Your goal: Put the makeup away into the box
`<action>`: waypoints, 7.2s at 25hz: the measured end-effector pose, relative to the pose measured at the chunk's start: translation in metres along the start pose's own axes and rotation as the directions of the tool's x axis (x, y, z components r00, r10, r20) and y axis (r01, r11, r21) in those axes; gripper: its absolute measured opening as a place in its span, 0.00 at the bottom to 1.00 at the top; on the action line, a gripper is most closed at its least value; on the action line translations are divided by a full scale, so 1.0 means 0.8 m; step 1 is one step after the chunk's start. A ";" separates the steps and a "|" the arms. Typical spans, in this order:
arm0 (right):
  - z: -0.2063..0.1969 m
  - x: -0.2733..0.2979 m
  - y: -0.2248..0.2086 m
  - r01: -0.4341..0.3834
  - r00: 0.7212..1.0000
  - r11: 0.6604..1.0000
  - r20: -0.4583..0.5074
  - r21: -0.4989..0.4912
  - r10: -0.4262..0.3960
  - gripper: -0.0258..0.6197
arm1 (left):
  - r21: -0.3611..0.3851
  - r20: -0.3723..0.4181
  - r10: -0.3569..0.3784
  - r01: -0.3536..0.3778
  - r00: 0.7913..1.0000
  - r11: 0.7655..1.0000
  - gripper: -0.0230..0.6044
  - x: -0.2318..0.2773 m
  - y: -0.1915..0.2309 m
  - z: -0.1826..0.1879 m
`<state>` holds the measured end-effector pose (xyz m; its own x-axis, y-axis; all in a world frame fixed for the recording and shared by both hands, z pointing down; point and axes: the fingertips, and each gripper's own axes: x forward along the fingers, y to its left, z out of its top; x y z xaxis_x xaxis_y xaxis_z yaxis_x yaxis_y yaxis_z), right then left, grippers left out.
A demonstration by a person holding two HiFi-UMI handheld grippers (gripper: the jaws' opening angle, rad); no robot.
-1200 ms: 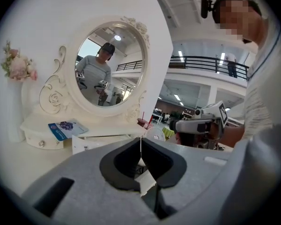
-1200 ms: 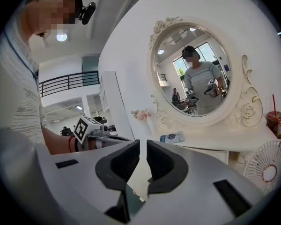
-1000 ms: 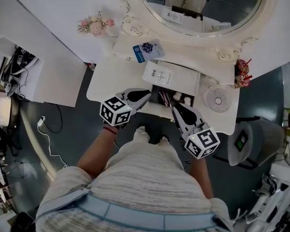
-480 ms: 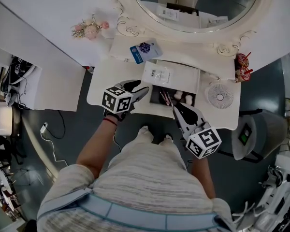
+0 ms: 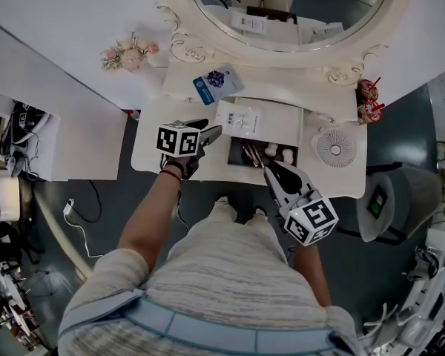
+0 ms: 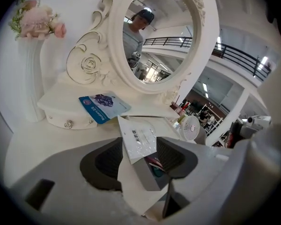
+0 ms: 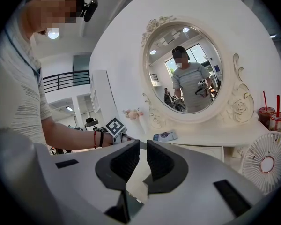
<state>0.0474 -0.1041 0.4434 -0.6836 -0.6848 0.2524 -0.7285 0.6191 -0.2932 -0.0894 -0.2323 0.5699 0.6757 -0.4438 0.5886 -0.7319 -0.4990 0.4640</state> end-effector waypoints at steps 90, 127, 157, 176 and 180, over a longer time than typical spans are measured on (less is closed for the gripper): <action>-0.016 -0.020 -0.021 0.065 0.997 0.998 -0.045 0.013 -0.064 0.06 | -0.860 0.084 -0.265 0.204 0.961 0.468 0.06 0.082 -0.088 -0.137; -0.012 -0.013 -0.034 0.052 0.998 0.999 -0.047 0.008 -0.052 0.06 | -0.777 0.019 -0.257 0.176 0.966 0.604 0.63 0.090 -0.108 -0.086; -0.002 -0.005 -0.026 -0.006 0.999 1.000 -0.041 -0.021 0.005 0.06 | 0.039 -0.045 -0.219 0.221 0.975 0.975 0.70 0.025 -0.172 -0.041; 0.001 0.011 -0.010 -0.030 0.999 0.999 -0.041 -0.036 0.028 0.06 | 0.274 0.151 -0.308 0.259 0.939 0.926 0.06 -0.026 -0.187 -0.009; 0.001 0.016 -0.008 -0.032 0.999 0.999 -0.043 -0.037 0.031 0.06 | 0.272 0.152 -0.318 0.270 0.936 0.924 0.06 -0.027 -0.182 -0.012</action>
<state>0.0433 -0.1170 0.4476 -0.7071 -0.6482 0.2826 -0.7070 0.6550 -0.2667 0.0014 -0.1429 0.4959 0.8785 -0.3698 0.3024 -0.4698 -0.7831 0.4074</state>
